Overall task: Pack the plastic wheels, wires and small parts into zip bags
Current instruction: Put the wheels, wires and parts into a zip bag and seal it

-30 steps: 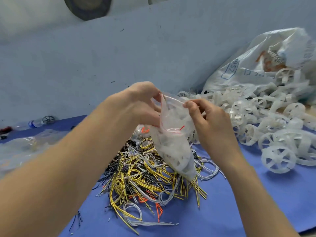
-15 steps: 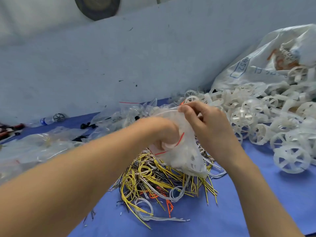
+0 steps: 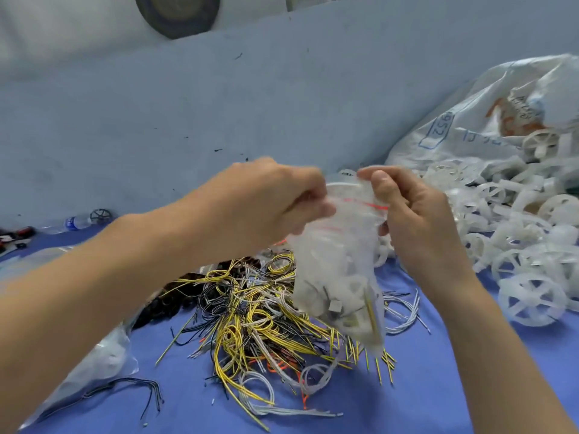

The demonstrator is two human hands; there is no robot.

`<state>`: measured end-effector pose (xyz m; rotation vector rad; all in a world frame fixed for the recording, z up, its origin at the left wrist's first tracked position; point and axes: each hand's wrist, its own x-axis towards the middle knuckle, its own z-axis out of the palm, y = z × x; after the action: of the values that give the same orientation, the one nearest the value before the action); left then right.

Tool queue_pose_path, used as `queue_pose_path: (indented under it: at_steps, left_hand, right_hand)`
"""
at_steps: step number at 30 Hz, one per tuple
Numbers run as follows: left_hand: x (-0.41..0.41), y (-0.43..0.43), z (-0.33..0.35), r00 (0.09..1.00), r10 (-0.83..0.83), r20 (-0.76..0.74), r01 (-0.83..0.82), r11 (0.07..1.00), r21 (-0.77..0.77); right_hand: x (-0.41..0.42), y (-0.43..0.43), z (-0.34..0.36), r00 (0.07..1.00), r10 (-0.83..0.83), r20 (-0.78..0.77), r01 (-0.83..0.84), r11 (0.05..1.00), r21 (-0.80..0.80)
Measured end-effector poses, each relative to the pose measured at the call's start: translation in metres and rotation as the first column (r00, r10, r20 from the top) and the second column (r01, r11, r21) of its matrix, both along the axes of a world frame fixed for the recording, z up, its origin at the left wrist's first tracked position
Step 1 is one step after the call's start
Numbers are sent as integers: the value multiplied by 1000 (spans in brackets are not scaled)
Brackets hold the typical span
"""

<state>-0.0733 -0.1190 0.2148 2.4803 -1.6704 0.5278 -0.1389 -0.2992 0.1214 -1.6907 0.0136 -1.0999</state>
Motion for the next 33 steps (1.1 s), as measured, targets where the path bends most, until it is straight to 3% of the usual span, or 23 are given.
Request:
queue_pose_path:
  at_steps: [2,4,6,9,11,17,26,30,33]
  left_hand:
    - [0,-2,-5,999,-11,34,13,997,-75]
    - [2,-2,-16,997,55,63,-55,998,0]
    - [4,-1,-24,995,95,37,-96,995,31]
    - [5,2,-27,996,80,-38,-82,994,-69]
    - [3,2,-26,991,41,-130,-57,990,-126]
    - [-1,1,-26,913,-131,-386,49,975,-215]
    - [-2,8,-26,837,-166,-521,36,968,-250]
    - [-1,9,-28,712,-167,-682,5,973,-232]
    - [2,10,-30,643,-64,-763,-20,995,-101]
  right_hand:
    - [-4,3,2,999,47,15,-46,998,-54]
    - [-7,2,2,991,133,-17,-134,988,-70]
    - [-9,-2,1,975,200,-93,-206,977,-55]
    - [-9,-11,-4,946,165,-279,-236,941,-244]
    - [-9,-12,-9,913,177,-367,-290,916,-279]
    - [-6,-10,-14,856,373,-357,-445,884,-144]
    - [-8,-6,-17,761,598,-250,-590,799,116]
    - [-6,0,-18,779,572,-256,-562,818,120]
    - [-4,-2,-19,821,529,-215,-508,848,148]
